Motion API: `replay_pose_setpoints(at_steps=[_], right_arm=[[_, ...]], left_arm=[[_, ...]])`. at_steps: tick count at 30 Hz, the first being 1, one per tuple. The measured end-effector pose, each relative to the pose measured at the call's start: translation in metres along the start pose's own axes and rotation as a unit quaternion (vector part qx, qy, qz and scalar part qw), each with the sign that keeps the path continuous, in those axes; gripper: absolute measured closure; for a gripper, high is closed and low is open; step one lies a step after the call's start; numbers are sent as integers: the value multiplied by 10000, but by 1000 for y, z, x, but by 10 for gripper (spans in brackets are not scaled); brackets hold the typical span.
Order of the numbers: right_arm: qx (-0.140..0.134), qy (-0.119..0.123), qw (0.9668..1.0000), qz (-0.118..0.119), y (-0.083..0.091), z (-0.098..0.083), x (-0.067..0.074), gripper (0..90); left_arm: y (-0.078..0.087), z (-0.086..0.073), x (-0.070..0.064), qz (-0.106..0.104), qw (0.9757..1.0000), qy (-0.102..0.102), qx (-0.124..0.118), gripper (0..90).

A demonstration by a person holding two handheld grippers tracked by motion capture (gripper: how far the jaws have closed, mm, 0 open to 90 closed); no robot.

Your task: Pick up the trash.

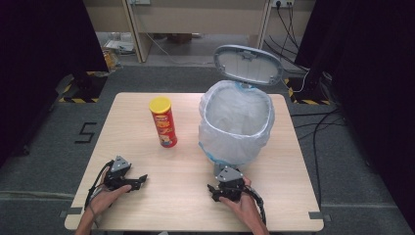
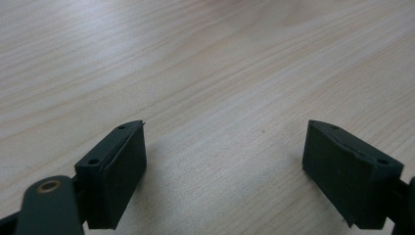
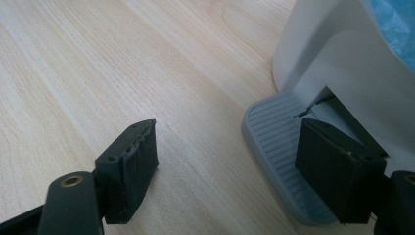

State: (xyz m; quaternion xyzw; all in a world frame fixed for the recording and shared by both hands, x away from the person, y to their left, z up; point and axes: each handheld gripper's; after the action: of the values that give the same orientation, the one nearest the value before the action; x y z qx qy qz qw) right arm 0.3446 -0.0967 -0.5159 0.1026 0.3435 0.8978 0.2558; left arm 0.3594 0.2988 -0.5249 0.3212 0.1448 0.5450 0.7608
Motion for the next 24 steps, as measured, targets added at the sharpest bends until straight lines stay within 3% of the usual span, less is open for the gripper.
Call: replay_pose_setpoints(at_steps=[4,7,10,20,24], right_arm=[[-18,-59,10000,33,1,0,-1,237],[-24,-35,10000,30,1,-1,-1,237],[-32,-39,10000,23,0,-1,0,237],[-20,-20,10000,9,1,-1,0,236],[-24,-30,10000,18,1,-1,0,237]], left_arm=[[-1,1,3,-43,9999,119,-43,174],[0,2,2,-20,9995,146,-270,194],[0,4,-2,26,9992,127,-389,194],[-9,22,-16,-120,9973,96,-712,175],[-12,29,-19,-206,9961,227,-822,174]])
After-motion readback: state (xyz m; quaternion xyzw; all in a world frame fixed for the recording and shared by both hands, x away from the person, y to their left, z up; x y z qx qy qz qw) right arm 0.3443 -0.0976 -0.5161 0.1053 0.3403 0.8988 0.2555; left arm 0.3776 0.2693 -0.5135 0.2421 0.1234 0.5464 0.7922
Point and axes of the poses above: each handheld gripper's, and its own axes: y roughly backward along the jaws, z roughly out of its top, x roughly to its left, and after that the axes turned 13 degrees about z, right-handed
